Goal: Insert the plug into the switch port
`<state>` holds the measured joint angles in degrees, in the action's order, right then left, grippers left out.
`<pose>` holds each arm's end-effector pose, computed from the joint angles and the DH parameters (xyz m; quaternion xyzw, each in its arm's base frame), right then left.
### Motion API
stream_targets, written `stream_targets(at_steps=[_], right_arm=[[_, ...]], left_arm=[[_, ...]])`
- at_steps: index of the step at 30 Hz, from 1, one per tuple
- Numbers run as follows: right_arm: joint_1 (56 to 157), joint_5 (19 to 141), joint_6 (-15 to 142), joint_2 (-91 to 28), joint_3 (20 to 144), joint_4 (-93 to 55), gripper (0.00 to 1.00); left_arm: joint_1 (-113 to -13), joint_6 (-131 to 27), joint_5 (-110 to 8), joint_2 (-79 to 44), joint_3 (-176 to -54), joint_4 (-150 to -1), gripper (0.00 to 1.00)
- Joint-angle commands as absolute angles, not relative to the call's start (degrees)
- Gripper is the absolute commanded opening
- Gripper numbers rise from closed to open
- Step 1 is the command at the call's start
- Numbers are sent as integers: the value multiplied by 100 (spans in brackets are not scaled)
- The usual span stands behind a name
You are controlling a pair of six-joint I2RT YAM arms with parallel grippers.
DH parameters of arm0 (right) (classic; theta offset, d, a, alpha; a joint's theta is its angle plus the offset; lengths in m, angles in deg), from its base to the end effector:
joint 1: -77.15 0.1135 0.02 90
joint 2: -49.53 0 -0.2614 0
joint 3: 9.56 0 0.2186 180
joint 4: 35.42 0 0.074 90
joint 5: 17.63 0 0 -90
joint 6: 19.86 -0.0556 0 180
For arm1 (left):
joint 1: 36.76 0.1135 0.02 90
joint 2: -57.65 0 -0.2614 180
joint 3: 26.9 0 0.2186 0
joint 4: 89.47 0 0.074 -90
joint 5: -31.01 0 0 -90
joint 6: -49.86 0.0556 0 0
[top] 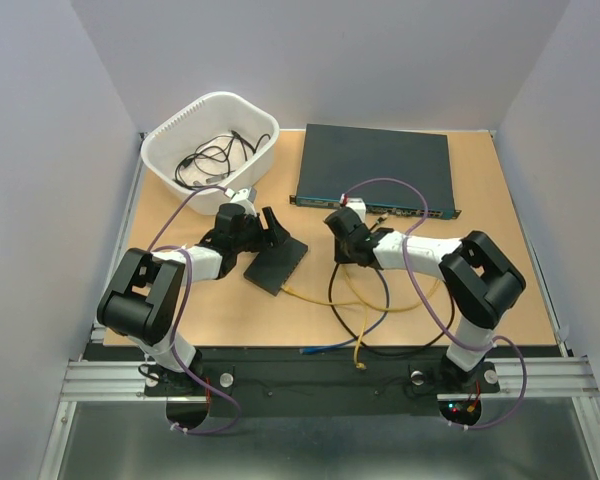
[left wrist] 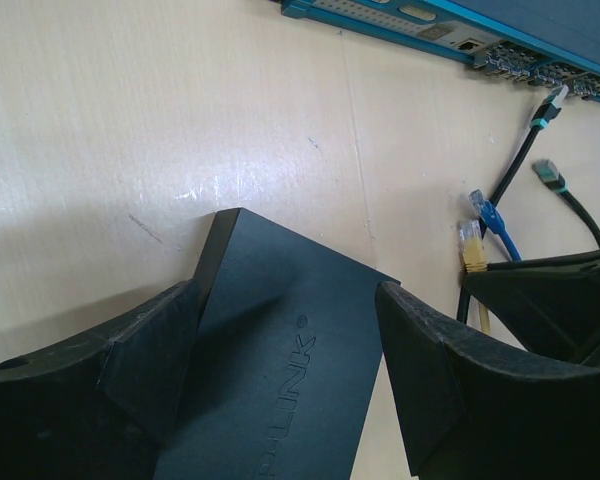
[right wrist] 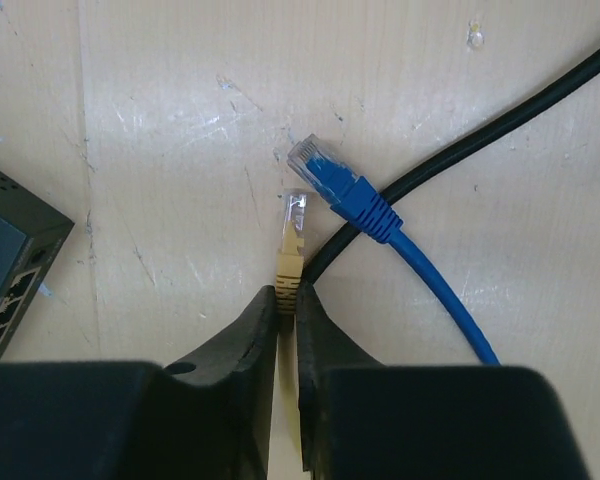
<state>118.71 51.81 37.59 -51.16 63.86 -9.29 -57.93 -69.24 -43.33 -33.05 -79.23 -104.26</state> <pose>0.2658 0.2096 0.1690 -0.0175 0.9357 0.0510 0.3487 0.2850 -0.1265 0.1882 0.0171 0.8320 -0.3337 0.4428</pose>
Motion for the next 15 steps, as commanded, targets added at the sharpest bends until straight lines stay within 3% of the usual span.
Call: stream_targets(at_steps=[1,3,8,15], right_arm=[[11811,5163,3780,-5260,6543,-929,6],[11820,5137,3815,-5181,6517,-920,0],[11820,4741,3938,-4576,6271,-815,1],[11820,5320,4509,-3256,5805,-841,0]], left_arm=[[-5829,-6861,-4273,-3253,-7913,-10694,82],[-5829,-6861,-4273,-3235,-7895,-10703,82],[-5829,-6870,-4299,-3156,-7869,-10694,82],[-5838,-6888,-4352,-2630,-7728,-10738,81]])
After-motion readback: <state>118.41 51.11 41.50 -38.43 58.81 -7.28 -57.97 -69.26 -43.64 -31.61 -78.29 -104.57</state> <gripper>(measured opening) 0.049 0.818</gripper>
